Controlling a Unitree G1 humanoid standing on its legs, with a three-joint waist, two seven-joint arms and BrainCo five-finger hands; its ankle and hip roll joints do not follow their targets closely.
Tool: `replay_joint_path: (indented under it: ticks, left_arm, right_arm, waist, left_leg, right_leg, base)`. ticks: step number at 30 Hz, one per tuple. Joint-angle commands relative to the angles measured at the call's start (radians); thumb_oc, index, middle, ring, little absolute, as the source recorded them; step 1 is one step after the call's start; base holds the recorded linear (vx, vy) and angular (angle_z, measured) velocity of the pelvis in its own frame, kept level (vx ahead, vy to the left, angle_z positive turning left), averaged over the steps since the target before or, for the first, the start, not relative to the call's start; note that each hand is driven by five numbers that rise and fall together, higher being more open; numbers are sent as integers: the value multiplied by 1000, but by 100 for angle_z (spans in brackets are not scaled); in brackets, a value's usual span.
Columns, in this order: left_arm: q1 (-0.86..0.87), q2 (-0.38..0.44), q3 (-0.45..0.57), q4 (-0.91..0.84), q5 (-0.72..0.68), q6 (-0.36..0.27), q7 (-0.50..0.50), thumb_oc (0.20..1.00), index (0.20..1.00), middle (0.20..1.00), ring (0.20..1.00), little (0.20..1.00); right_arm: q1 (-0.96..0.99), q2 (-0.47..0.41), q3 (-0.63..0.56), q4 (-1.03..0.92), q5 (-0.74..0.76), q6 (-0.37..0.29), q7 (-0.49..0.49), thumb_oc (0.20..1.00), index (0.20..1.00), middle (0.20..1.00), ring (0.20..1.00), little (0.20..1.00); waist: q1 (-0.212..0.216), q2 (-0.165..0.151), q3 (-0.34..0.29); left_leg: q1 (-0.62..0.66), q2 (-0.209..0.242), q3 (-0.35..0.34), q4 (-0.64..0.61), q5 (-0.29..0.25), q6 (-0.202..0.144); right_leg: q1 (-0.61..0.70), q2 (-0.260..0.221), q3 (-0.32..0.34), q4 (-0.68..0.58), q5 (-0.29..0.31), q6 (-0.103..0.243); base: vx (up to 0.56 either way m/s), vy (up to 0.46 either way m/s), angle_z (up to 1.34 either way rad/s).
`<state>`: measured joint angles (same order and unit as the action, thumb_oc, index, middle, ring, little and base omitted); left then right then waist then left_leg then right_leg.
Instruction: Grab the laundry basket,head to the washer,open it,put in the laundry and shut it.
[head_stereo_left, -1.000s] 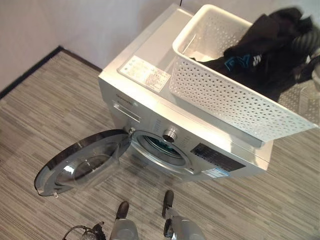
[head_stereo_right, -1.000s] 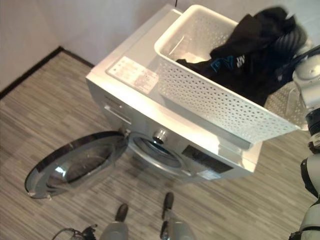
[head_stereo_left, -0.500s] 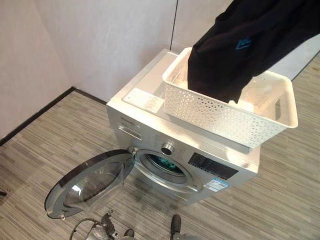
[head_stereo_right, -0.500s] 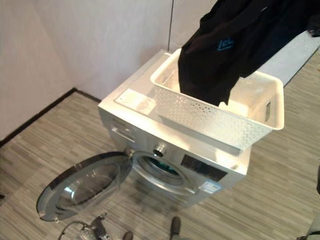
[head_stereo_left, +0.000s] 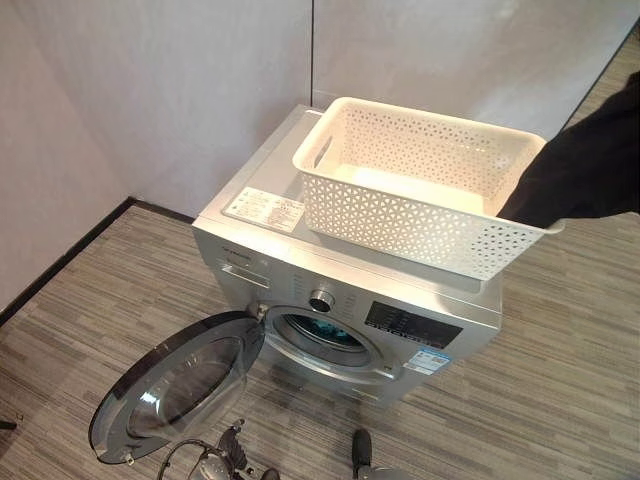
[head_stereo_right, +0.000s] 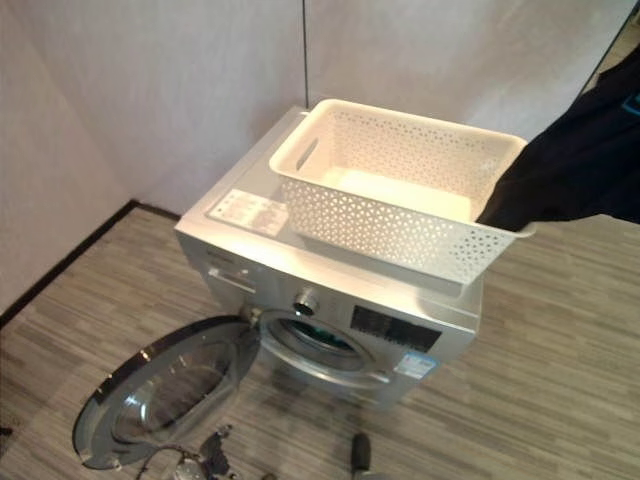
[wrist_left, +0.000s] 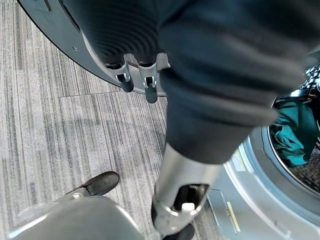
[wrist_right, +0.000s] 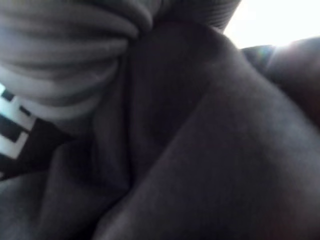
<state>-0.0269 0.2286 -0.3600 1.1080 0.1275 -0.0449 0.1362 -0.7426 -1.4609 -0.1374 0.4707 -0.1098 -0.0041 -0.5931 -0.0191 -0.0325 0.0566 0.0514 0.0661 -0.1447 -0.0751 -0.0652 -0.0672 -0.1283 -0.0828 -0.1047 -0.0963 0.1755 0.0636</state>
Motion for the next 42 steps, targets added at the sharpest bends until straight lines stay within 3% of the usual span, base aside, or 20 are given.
replay_joint_path:
  ticks: [1,3,4,7,9,10,14,19,20,22,23,24,28,32,33,34,37,42]
  left_arm:
    - [-19,55,1,22,8,-26,18,1000,1000,1000,1000,1000]
    - [-10,60,4,18,10,-27,19,1000,1000,1000,1000,1000]
    - [-6,63,15,24,7,-27,23,1000,1000,1000,1000,1000]
    - [3,64,21,31,-4,-29,21,1000,1000,1000,1000,1000]
    - [16,54,41,34,-25,-29,8,1000,1000,1000,1000,1000]
    - [17,57,40,34,-25,-29,8,1000,1000,1000,1000,1000]
    - [37,69,52,-27,-31,-37,-11,1000,1000,1000,1000,1000]
    - [91,112,27,-177,-64,-74,-123,1000,1000,1000,1000,1000]
    - [91,112,27,-177,-64,-74,-123,1000,1000,1000,1000,1000]
    - [97,138,25,-221,-46,-81,-135,1000,1000,1000,1000,1000]
    - [99,140,25,-222,-46,-81,-135,1000,1000,1000,1000,1000]
    - [101,146,23,-239,-37,-87,-131,1000,1000,1000,1000,1000]
    - [105,178,17,-286,-4,-104,-106,1000,1000,1000,1000,1000]
    - [91,235,-49,-351,117,-143,-85,1000,1000,1000,1000,1000]
    - [75,296,-128,-431,224,-174,-76,1000,1000,1000,1000,1000]
    - [48,346,-188,-514,307,-194,-59,1000,1000,1000,1000,1000]
    - [-3,367,-228,-576,337,-207,-33,1000,1000,1000,1000,1000]
    - [-143,396,-350,-739,171,-267,-123,1000,1000,1000,1000,1000]
  right_arm:
    - [105,-34,-155,32,41,-6,-52,200,200,200,200,200]
    - [213,-13,-242,31,42,-6,-48,200,200,200,200,200]
    - [370,25,-358,39,59,-9,-29,200,200,200,200,200]
    - [542,99,-435,86,94,-6,39,200,200,200,200,200]
    - [654,230,-425,136,166,-19,151,200,200,200,200,200]
    - [657,232,-427,136,167,-21,152,200,200,200,200,200]
    - [740,375,-387,128,193,-31,227,200,200,200,200,200]
    - [838,527,-256,23,189,-68,387,200,200,200,200,200]
    - [838,527,-256,23,189,-68,387,200,200,200,200,200]
    - [888,613,-122,-27,188,-78,497,200,200,200,200,200]
    - [889,614,-122,-28,188,-78,498,200,200,200,200,200]
    - [908,670,-30,-47,181,-81,551,200,200,200,200,200]
    - [907,751,115,-124,206,-82,625,200,200,200,200,200]
    - [930,803,252,-207,250,-99,699,200,200,200,200,200]
    - [931,817,327,-252,283,-107,726,200,200,200,200,200]
    - [909,837,397,-274,304,-111,725,200,200,200,200,200]
    - [872,858,453,-287,319,-109,706,200,200,200,200,200]
    - [749,877,521,-355,422,-136,663,200,200,200,200,200]
  waist:
    - [6,-64,6]
    - [6,-67,6]
    - [4,-72,10]
    - [8,-77,20]
    - [9,-79,35]
    - [10,-78,32]
    - [7,-69,52]
    - [0,-61,71]
    - [0,-61,71]
    - [1,-58,84]
    - [1,-59,83]
    - [6,-57,89]
    - [15,-61,93]
    - [24,-67,101]
    - [31,-67,105]
    - [41,-71,112]
    - [48,-77,122]
    - [52,-81,134]
  left_leg:
    - [-18,-9,3,-3,-45,52]
    - [-16,-8,6,-4,-46,52]
    - [-14,-8,13,-4,-47,52]
    - [-8,-4,25,-6,-55,52]
    - [-11,-4,37,-2,-45,52]
    - [-6,-1,38,-5,-53,52]
    - [-7,2,40,-4,-50,52]
    - [-13,0,40,-1,-47,51]
    - [-13,0,40,-1,-47,51]
    - [-19,-1,41,0,-42,49]
    - [-19,-1,41,0,-42,49]
    - [-20,-1,42,2,-39,48]
    - [-19,-1,45,3,-35,47]
    - [-21,-1,41,2,-30,43]
    - [-23,1,39,1,-30,41]
    - [-26,4,33,-1,-28,38]
    - [-34,3,22,4,-26,36]
    - [-38,0,5,14,-29,36]
  right_leg:
    - [95,-53,45,46,-154,64]
    - [94,-53,48,45,-152,65]
    - [92,-53,52,44,-149,66]
    - [91,-49,62,42,-153,67]
    - [83,-51,69,42,-142,66]
    - [88,-49,69,40,-150,67]
    - [86,-46,69,42,-151,66]
    - [84,-52,62,44,-154,70]
    - [84,-52,62,44,-154,70]
    - [78,-54,59,46,-153,69]
    - [78,-54,59,46,-153,69]
    - [76,-56,58,48,-150,68]
    - [79,-59,56,47,-146,69]
    - [82,-62,43,48,-148,71]
    - [82,-64,36,52,-152,73]
    - [82,-65,26,62,-160,73]
    - [77,-68,16,79,-169,72]
    - [76,-72,4,96,-177,72]
  base:
    - [9,5,-15]
    - [-2,4,-16]
    - [-19,4,-7]
    - [10,2,-4]
    - [-40,1,-19]
    - [-4,-7,-20]
    - [-5,-7,-7]
    - [-24,0,0]
    - [-25,2,5]
    - [-32,2,4]
    - [0,0,0]
    - [0,0,0]
    - [0,0,0]
    - [1,-7,3]
    - [3,-29,9]
    - [-4,-31,15]
    - [-28,-27,22]
    - [-24,-5,15]
